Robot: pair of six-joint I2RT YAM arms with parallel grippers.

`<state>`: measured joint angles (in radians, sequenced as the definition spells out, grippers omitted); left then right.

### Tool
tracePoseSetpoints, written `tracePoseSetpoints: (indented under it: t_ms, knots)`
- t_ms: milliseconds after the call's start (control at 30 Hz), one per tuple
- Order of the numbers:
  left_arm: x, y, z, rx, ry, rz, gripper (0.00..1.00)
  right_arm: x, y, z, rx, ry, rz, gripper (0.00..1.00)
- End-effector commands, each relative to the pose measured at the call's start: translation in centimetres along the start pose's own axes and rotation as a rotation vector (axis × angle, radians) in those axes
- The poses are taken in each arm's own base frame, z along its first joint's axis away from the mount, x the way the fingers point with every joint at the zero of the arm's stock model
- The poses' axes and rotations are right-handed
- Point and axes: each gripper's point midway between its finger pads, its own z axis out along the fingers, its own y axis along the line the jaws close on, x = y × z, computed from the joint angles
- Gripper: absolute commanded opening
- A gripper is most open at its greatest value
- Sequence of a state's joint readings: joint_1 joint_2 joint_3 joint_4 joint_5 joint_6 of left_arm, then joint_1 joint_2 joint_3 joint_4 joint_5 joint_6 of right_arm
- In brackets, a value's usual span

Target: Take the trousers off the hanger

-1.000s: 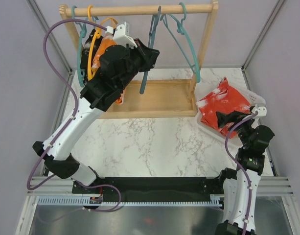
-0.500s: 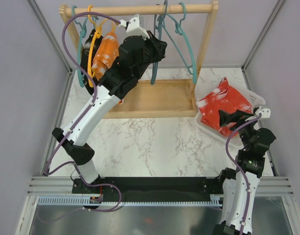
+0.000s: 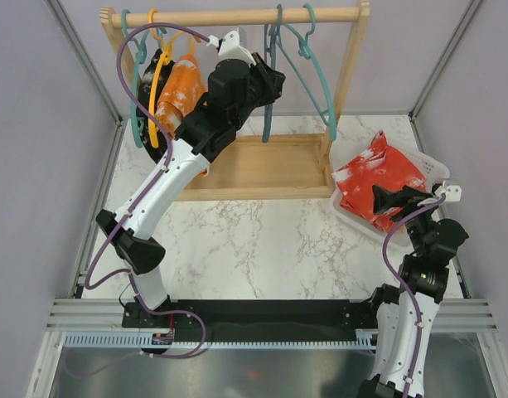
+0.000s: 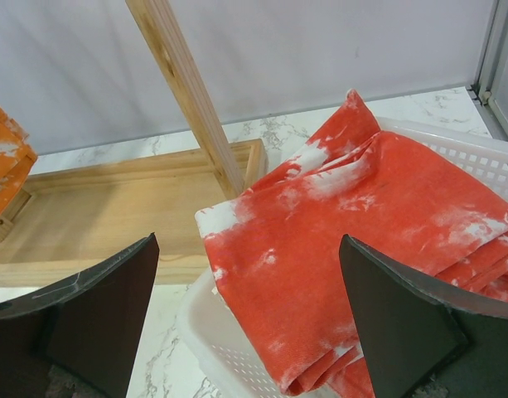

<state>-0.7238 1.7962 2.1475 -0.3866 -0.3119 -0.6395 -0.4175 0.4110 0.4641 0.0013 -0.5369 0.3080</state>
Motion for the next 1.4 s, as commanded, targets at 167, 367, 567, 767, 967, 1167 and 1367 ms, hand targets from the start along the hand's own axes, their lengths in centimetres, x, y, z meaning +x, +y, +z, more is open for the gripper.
tracePoseSetpoints:
  t_ms: [167, 367, 567, 767, 967, 1167, 1367]
  knots:
    - [-1.0, -1.9, -2.2, 0.089, 0.026, -0.056, 0.57, -1.2, 0.0, -0.2, 0.004, -0.057, -0.022, 0.98]
    - [-3.2, -2.4, -6.8, 0.139, 0.021, 0.0, 0.75, -1.4, 0.1, -0.4, 0.005, -0.069, -0.031, 0.98]
    - [-6.0, -2.6, -12.3, 0.186, 0.022, 0.131, 0.82, -1.4, 0.1, -0.5, 0.003, -0.071, -0.036, 0.98]
    - [-11.5, 0.3, -17.7, 0.062, -0.084, 0.255, 0.86, -1.4, 0.1, -0.6, 0.001, -0.075, -0.038, 0.98]
    - [-15.1, 4.7, -20.0, -0.091, -0.156, 0.32, 0.86, -1.4, 0.2, -0.7, -0.002, -0.079, -0.039, 0.98]
    - [-16.4, 8.0, -19.9, -0.194, -0.157, 0.352, 0.86, -1.5, 0.4, -0.7, -0.008, -0.081, -0.035, 0.98]
    - [-16.1, 10.1, -18.1, -0.245, -0.111, 0.367, 0.84, -1.4, 0.4, -0.7, -0.008, -0.081, -0.032, 0.98]
